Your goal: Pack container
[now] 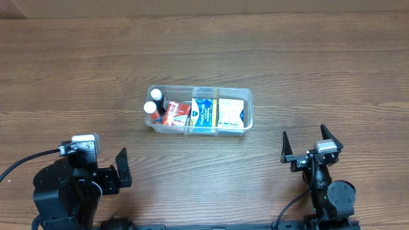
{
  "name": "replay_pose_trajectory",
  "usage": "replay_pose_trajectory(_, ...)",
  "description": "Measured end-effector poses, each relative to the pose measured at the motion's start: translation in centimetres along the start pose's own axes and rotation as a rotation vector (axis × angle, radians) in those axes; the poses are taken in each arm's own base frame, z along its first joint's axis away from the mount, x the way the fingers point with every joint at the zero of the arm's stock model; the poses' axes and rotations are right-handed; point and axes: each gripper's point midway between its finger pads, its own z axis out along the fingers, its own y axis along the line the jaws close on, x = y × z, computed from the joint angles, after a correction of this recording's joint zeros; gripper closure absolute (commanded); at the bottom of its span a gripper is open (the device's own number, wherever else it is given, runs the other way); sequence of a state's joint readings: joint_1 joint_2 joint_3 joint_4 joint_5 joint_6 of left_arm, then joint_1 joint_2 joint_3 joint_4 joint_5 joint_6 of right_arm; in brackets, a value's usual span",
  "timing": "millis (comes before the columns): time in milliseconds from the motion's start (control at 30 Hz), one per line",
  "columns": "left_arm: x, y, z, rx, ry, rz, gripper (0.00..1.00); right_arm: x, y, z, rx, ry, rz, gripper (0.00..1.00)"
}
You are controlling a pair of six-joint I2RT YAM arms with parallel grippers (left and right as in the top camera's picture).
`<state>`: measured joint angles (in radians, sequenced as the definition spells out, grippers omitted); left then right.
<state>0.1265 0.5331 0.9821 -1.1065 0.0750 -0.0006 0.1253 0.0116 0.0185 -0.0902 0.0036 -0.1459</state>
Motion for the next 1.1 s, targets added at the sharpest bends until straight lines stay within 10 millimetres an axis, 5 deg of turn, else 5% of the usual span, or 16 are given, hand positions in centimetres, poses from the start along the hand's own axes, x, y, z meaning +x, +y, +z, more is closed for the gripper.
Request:
replay_pose_trajectory(733, 0.0, 0.0, 0.0, 0.0, 0.001, 0.0, 0.0, 0.0, 0.0, 0.0, 0.0, 0.0, -0.008, 0.0)
replay_pose_trajectory(867, 1.3, 0.0, 0.1, 0.001, 0.02, -0.001, 0.0, 0.0, 0.0, 0.0, 0.0, 0.0, -0.008, 0.0)
replay_pose_trajectory(1100, 4.1, -0.8, 4.7, 0.065, -0.219, 0.024, 0.0, 0.0, 0.0, 0.0, 0.0, 0.0, -0.008, 0.0)
